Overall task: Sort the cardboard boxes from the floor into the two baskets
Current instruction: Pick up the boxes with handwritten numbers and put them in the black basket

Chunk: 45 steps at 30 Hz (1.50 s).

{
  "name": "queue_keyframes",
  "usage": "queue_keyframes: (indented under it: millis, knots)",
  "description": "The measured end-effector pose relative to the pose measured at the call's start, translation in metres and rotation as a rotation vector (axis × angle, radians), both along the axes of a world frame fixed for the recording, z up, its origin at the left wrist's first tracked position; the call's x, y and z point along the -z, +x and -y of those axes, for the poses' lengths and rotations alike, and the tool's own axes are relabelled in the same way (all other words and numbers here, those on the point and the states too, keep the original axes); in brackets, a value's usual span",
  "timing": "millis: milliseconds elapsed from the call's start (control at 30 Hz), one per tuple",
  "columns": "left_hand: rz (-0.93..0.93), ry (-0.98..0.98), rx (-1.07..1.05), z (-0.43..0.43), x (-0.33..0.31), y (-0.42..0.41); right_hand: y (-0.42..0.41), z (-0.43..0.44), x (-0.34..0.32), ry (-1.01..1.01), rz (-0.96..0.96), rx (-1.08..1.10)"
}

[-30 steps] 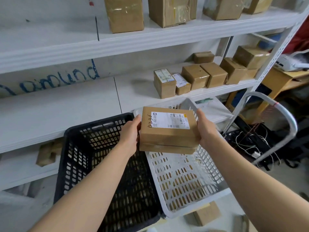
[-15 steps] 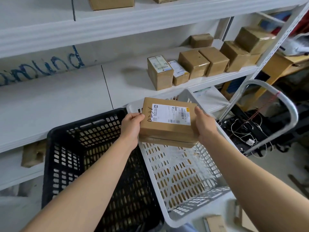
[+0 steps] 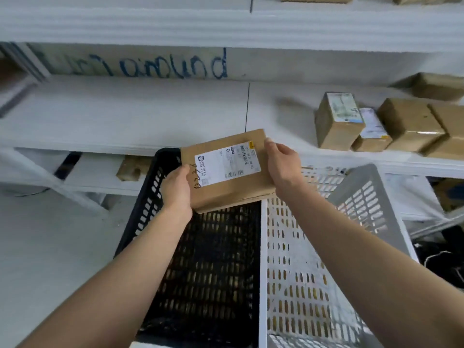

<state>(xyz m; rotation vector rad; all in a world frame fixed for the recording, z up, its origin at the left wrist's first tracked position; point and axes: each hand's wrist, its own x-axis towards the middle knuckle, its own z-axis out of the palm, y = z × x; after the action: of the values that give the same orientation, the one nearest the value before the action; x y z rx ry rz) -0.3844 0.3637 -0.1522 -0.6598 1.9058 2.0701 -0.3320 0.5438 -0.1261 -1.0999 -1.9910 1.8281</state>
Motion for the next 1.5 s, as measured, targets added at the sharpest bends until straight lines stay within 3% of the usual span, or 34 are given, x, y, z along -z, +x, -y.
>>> queue_keyframes:
  millis: [333,633,867,1067,1267,1500]
  knots:
    - [0.319,0.066,-0.196,0.073,0.084,-0.006,-0.091,0.062,0.069,0.17,0.18,-0.446]
    - [0.486,0.2,-0.266,0.092,0.158,-0.012,-0.149,0.101,0.155,0.377,0.534,-0.784]
    - [0.515,0.362,-0.312,0.098,0.201,-0.024,-0.173,0.119,0.219,0.239,0.457,-0.602]
    - [0.505,0.47,-0.332,0.096,0.215,-0.03,-0.175,0.132,0.246,0.171,0.508,-0.56]
    - [0.52,0.453,-0.305,0.097,0.215,-0.037,-0.172,0.126,0.235,0.062,0.433,-0.491]
    - [0.39,0.234,-0.263,0.086,0.161,-0.032,-0.143,0.125,0.159,0.022,0.302,-0.531]
